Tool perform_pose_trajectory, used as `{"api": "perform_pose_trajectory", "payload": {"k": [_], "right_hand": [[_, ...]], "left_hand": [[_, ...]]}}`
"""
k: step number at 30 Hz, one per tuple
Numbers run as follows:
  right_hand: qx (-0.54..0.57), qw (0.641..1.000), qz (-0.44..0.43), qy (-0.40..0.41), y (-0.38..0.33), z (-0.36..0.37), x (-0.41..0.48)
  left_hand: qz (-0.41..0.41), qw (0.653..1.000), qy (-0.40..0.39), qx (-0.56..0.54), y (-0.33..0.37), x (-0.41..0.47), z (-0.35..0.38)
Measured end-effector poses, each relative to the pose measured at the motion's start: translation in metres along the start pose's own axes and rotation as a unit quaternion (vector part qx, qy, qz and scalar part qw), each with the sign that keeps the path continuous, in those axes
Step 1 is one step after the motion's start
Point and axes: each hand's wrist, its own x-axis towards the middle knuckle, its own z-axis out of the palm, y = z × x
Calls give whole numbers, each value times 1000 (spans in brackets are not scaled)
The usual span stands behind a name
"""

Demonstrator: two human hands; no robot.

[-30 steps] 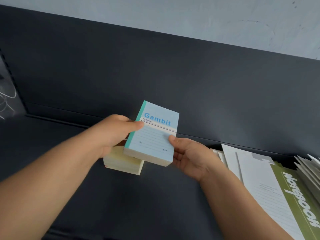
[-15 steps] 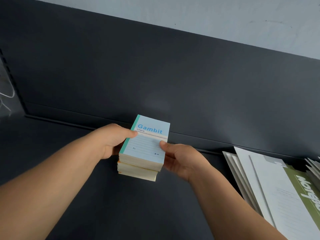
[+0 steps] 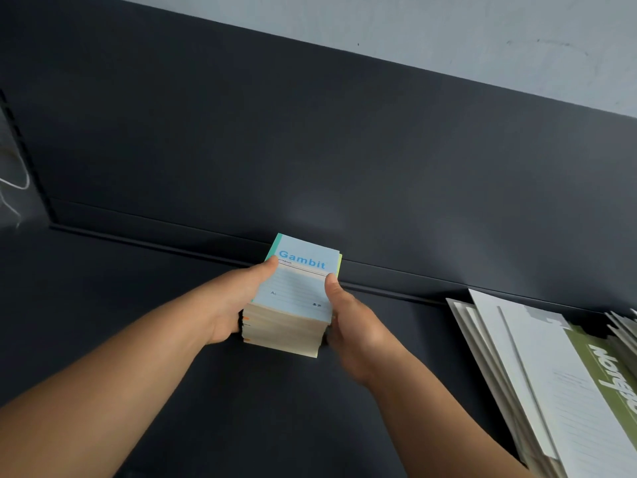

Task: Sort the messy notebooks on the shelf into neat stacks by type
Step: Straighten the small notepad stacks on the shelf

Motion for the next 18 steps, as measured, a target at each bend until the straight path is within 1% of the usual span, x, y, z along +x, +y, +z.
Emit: {"api": "perform_pose_trajectory", "payload": {"k": [3, 6, 13, 15, 18], "right_hand": [[0, 1000, -14, -10, 0, 2, -2], [-10, 999, -27, -18, -6, -2, -2], [-17, 999, -20, -21, -9, -10, -4], [-29, 999, -26, -16, -10, -10, -9], [-61, 996, -62, 2, -5, -22, -11]], "left_hand": [[3, 1000, 8, 12, 0, -3, 9], [7, 1000, 12, 2, 0, -6, 17], [23, 1000, 10, 19, -3, -12, 18], [53, 998, 22, 34, -3, -14, 21], [123, 987, 84, 61, 1, -25, 28]]}}
